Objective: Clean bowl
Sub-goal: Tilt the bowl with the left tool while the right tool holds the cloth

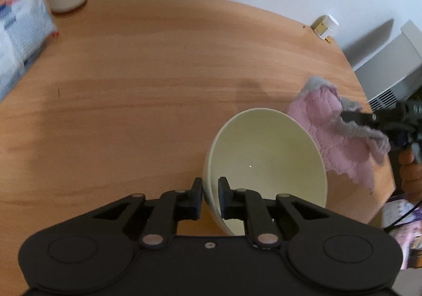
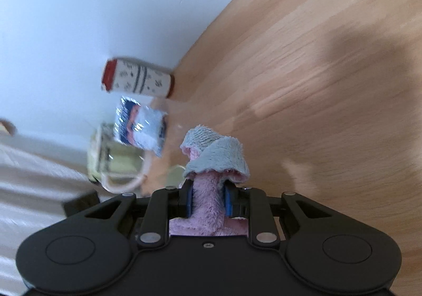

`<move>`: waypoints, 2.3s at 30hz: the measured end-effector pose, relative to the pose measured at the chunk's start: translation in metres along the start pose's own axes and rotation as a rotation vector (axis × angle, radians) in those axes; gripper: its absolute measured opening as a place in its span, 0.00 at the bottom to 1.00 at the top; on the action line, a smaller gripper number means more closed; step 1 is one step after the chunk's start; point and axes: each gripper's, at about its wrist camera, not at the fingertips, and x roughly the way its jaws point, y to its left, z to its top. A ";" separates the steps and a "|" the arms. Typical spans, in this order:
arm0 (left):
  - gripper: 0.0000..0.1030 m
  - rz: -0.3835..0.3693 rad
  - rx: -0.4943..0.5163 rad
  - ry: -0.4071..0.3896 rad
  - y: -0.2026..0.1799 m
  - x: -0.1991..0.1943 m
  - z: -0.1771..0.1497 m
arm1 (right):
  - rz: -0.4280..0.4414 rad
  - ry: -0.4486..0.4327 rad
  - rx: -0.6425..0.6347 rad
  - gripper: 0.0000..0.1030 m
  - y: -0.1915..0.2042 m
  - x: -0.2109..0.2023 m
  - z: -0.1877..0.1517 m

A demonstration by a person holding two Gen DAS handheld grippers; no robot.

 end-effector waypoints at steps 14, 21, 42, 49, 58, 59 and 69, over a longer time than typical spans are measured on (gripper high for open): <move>0.08 -0.136 -0.301 -0.071 0.020 0.002 -0.017 | 0.138 0.017 0.283 0.25 -0.045 0.024 -0.012; 0.09 -0.216 -0.375 -0.128 0.014 -0.009 -0.010 | 0.191 0.007 0.322 0.25 -0.043 0.024 -0.010; 0.14 -0.339 -0.572 -0.246 0.002 -0.021 -0.013 | 0.178 -0.124 0.158 0.24 0.004 -0.019 0.000; 0.14 -0.338 -0.629 -0.244 0.008 -0.016 -0.017 | 0.145 -0.143 0.286 0.24 -0.034 -0.013 -0.015; 0.14 -0.342 -0.623 -0.299 0.007 -0.023 -0.012 | 0.179 -0.133 0.148 0.24 -0.012 -0.032 -0.008; 0.14 -0.344 -0.629 -0.302 0.007 -0.024 -0.012 | 0.169 -0.137 0.170 0.24 -0.015 -0.031 -0.009; 0.13 -0.374 -0.642 -0.317 0.010 -0.029 -0.008 | 0.051 -0.090 0.040 0.24 -0.004 -0.035 -0.025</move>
